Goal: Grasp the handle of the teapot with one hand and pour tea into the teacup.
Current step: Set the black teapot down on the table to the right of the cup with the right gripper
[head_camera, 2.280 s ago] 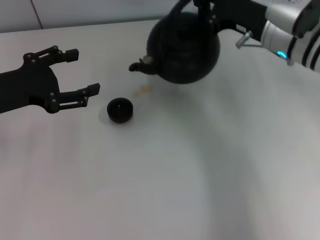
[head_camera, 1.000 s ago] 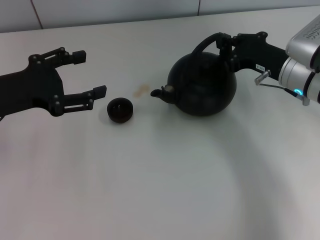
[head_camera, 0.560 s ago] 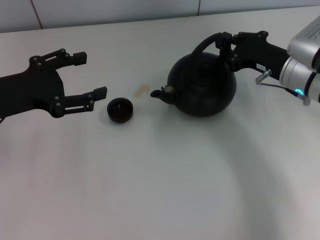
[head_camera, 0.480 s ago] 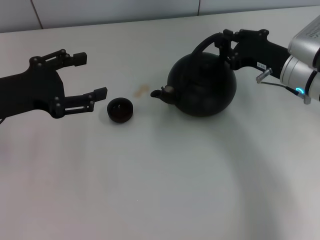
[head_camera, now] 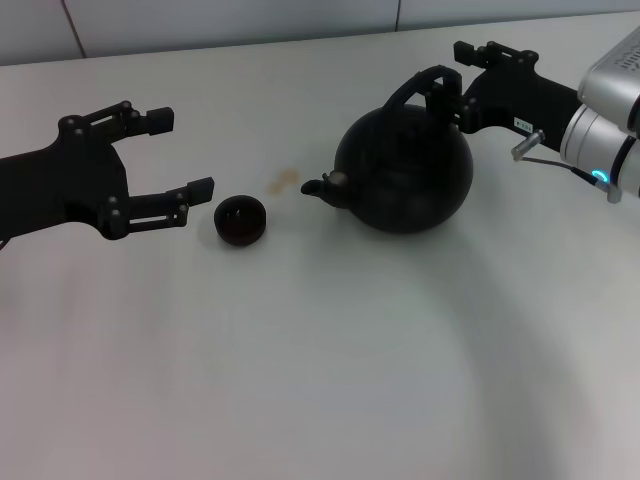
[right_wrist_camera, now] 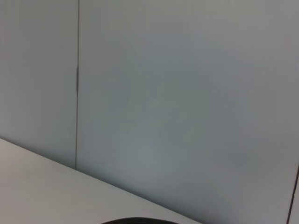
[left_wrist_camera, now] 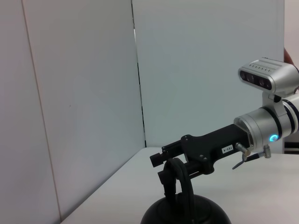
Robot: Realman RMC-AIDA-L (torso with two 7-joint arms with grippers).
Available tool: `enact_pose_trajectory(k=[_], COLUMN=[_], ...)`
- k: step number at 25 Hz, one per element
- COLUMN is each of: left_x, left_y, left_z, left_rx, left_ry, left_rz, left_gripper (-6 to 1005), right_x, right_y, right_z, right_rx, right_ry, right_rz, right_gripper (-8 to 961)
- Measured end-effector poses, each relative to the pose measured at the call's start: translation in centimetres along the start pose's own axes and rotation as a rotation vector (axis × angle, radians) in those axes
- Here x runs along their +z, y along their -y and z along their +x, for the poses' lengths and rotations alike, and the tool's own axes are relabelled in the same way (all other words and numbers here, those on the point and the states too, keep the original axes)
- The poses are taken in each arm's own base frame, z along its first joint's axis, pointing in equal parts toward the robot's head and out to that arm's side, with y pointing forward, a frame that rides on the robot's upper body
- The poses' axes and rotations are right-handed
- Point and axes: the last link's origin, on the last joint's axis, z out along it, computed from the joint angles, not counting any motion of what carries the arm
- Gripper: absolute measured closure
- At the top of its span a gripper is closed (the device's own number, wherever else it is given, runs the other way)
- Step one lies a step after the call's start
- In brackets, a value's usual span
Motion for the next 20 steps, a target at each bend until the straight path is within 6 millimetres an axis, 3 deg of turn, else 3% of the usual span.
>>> enact_pose_trajectory(k=[3, 20], left_x=[0.0, -0.1], left_y=[0.0, -0.1], left_z=[0.0, 0.0], left_rx=[0.001, -0.020], left_ry=[0.000, 0.000], left_rz=[0.001, -0.003], left_gripper=[139, 139], right_x=[-0.1, -6.3], right_y=[-0.1, -1.7], right_z=[0.0, 2.9], right_rx=[0.001, 0.117], right_ry=[0.002, 0.073], right_rz=[-0.003, -0.091], right_gripper=[335, 334])
